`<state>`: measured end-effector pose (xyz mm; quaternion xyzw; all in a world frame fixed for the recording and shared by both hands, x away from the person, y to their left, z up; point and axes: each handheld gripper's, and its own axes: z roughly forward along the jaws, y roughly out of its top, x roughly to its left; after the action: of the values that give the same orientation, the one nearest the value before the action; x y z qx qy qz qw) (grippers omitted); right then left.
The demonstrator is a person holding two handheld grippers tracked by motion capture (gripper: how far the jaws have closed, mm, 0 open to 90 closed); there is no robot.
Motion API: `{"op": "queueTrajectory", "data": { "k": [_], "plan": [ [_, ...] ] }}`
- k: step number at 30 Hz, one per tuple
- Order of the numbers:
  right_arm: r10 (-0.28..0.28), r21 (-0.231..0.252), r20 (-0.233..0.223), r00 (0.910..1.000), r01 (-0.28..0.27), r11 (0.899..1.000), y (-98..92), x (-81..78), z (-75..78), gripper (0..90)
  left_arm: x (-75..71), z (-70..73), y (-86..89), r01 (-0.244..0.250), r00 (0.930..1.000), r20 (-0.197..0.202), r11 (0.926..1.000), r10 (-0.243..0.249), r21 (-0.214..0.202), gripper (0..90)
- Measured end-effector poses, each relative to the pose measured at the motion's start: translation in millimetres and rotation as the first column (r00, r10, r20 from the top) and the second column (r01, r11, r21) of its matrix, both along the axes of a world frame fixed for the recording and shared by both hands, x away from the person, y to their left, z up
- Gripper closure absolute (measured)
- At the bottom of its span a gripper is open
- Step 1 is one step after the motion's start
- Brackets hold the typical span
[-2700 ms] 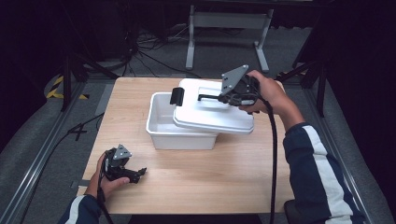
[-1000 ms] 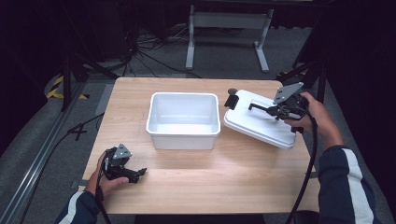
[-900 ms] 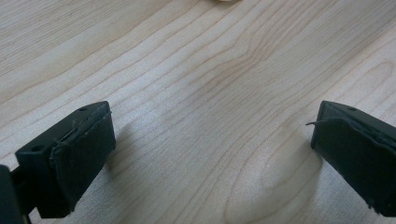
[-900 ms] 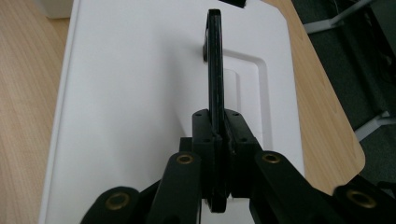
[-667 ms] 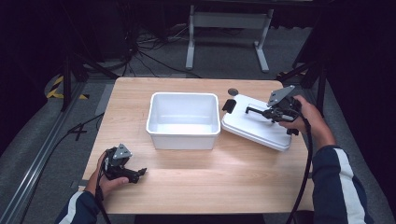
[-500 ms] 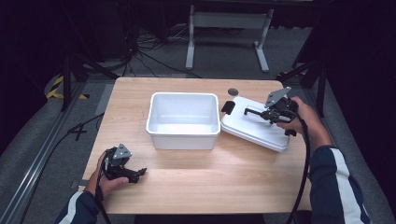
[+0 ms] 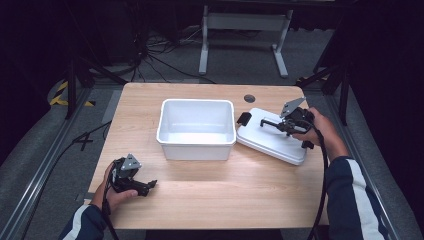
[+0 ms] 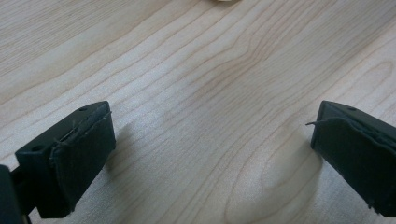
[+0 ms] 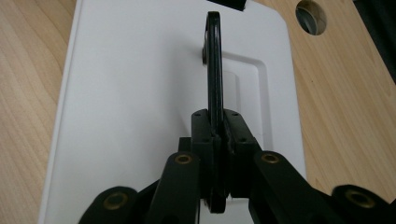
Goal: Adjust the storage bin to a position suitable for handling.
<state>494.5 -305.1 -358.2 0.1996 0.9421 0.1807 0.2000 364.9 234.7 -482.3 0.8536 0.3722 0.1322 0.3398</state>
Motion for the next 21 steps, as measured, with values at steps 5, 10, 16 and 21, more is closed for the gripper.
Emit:
{"op": "queueTrajectory", "data": {
  "k": [5,10,16,21],
  "plan": [
    [-0.011,0.001,-0.021,0.9997,0.011,1.0,1.8,4.2,-12.7,84.6,0.9,-0.1,0.2,0.008,1.0,0.003,1.0,-0.008,-0.001,0.2],
    [-0.037,0.016,-0.027,0.9989,0.038,0.999,2.3,5.4,-23.4,80.6,0.5,-0.1,0.1,0.006,1.0,0.004,1.0,-0.006,0.0,0.3],
    [-0.057,0.091,-0.007,0.9984,0.057,0.994,-1.1,-0.4,-11.9,69.3,0.5,-0.1,0.1,0.007,1.0,0.003,1.0,-0.007,-0.001,0.2],
    [-0.062,0.14,0.003,0.998,0.061,0.988,-3.3,-6.5,-3.8,63.0,-0.7,-0.1,-0.2,-0.001,1.0,0.004,1.0,0.001,-0.001,0.5]
  ]
}}
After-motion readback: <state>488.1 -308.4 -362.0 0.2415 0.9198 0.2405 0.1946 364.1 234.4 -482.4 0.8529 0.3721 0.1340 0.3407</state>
